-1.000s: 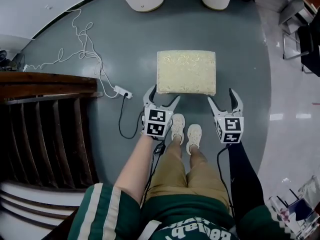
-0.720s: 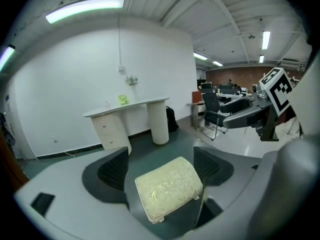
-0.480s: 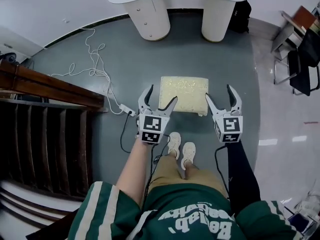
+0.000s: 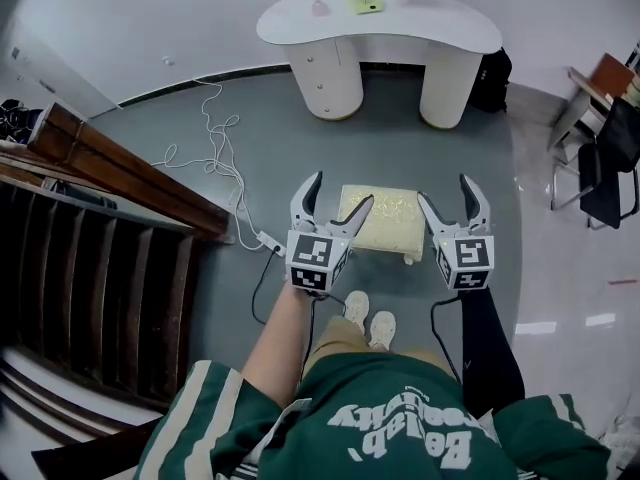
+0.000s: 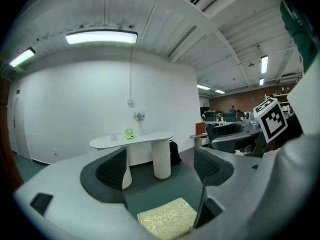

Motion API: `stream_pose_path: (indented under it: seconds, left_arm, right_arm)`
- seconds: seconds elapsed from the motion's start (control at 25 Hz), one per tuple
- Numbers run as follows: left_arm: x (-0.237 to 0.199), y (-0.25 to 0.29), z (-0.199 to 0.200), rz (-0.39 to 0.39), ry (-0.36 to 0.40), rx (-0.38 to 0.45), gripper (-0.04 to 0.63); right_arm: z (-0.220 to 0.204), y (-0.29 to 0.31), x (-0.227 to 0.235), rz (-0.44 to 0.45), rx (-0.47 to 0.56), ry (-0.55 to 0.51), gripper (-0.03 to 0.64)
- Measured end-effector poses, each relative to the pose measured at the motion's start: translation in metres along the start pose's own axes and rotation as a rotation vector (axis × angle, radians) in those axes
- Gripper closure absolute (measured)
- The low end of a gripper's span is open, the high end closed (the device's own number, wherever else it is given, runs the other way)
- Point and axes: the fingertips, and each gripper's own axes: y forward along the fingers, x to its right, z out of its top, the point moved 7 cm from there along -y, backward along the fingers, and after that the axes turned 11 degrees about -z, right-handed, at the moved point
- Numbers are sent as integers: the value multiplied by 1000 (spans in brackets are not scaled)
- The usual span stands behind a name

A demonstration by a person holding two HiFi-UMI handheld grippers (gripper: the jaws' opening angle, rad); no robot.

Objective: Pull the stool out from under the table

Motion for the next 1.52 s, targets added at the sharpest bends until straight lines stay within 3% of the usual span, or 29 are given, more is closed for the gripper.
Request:
stream_pose_path:
  seconds: [0.28, 0.52, 0.64, 0.72, 0.88, 1.2, 1.52]
  left_arm:
    - [13, -17, 47, -13, 25, 80, 187]
    - [39, -22, 65, -37, 106, 91, 202]
    - [41, -27, 66, 39, 100, 119, 340]
    - [38, -33, 68, 105, 83, 150, 592]
    - [39, -39, 73, 123, 99, 165, 592]
    - [37, -38, 71, 114, 101, 157, 592]
    - [29, -34, 67, 122, 102, 161, 592]
  right_arm:
    - [43, -22, 5, 12, 52, -32, 243]
    - [64, -39, 21, -7, 116, -20, 343]
    - [67, -45, 22, -20, 130, -15, 438]
    - [69, -47, 18, 1, 128, -24, 613]
    - [70, -53, 16, 52, 107, -26, 614]
    - [76, -57, 15, 32, 121, -68, 614]
    - [71, -56, 13, 9, 134, -26, 614]
